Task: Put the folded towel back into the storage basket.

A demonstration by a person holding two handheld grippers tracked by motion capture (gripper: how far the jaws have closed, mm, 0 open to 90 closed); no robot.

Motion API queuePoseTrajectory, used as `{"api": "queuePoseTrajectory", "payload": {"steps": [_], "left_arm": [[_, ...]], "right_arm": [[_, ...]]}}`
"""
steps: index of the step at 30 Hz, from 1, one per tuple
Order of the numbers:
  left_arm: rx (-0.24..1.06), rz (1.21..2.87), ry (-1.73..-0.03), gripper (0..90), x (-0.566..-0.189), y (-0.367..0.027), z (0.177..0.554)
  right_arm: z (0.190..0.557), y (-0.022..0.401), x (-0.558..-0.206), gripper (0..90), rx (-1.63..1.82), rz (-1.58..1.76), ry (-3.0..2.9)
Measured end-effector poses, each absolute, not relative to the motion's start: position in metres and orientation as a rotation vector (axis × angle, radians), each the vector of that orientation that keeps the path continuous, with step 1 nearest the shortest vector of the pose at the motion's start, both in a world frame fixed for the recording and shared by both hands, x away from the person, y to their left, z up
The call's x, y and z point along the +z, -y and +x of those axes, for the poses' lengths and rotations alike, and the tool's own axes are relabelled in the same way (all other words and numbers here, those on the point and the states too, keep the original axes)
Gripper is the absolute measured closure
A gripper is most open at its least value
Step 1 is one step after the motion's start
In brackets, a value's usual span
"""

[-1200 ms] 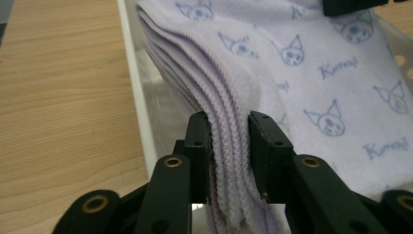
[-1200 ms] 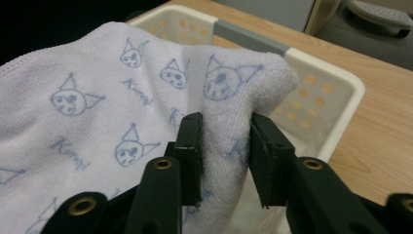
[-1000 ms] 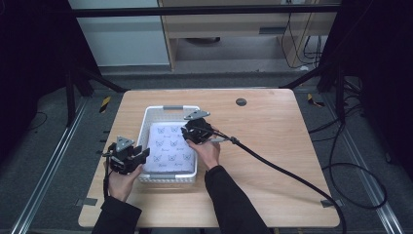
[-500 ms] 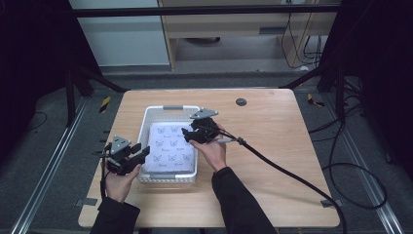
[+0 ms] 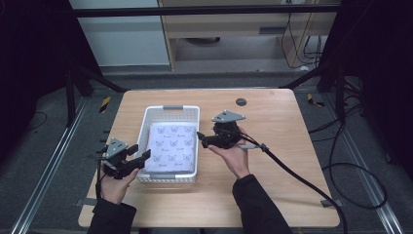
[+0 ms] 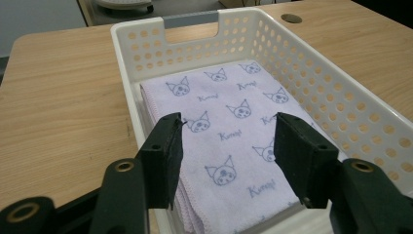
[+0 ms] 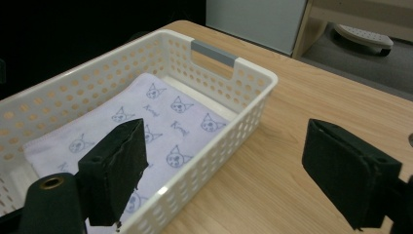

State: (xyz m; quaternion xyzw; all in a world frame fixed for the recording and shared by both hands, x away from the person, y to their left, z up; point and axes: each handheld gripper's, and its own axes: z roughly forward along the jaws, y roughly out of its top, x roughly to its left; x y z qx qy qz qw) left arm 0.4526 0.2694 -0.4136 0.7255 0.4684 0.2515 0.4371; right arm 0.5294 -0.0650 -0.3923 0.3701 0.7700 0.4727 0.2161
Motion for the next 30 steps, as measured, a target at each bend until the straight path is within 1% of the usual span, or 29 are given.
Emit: {"api": "queuePoseTrajectory", "payload": {"steps": [7,14,22,30], "left_arm": [[0.643,1.795,-1.173,36.1,-0.415,-0.272,0.450],[0.654,1.780,-1.171,32.3,-0.416,-0.276,0.449],[0.668,1.764,-1.163,31.8,-0.416,-0.282,0.445],[0.672,1.755,-1.164,31.9,-0.422,-0.286,0.441]], "right_arm": [[0.515,0.096,-0.393,13.3,1.336,1.051,-2.102],[0.501,0.131,-0.401,11.6,1.361,1.099,-2.062],[0.486,0.177,-0.416,11.1,1.359,1.179,-1.997],[0.471,0.211,-0.427,11.1,1.345,1.207,-1.966]]}}
